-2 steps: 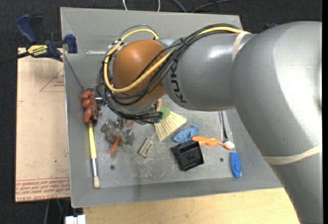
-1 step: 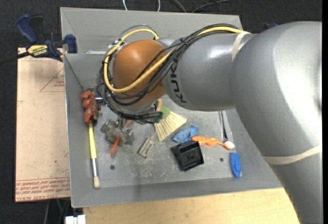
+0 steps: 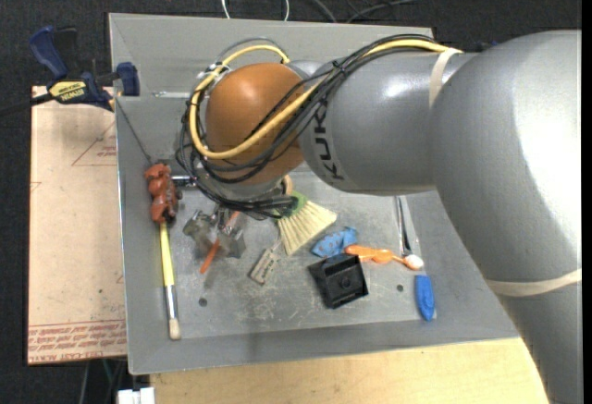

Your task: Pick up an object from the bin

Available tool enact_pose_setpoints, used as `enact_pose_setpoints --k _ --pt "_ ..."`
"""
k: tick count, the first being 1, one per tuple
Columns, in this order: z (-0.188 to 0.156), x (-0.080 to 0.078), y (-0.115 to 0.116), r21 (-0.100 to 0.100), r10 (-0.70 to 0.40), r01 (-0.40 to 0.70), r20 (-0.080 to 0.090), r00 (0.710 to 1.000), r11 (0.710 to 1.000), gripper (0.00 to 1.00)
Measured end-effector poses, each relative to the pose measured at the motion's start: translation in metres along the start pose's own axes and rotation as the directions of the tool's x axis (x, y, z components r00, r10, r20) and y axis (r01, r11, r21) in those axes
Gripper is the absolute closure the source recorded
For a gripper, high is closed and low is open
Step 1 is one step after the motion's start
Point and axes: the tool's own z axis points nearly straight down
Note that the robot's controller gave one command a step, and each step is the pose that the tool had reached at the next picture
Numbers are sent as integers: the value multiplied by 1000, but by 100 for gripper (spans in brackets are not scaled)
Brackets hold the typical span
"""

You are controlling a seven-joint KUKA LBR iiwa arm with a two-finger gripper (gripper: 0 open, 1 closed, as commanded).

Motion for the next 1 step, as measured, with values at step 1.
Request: enact_pose_setpoints --k 1 --pt "-21 -1 0 3 0 0 4 1000 1000 100"
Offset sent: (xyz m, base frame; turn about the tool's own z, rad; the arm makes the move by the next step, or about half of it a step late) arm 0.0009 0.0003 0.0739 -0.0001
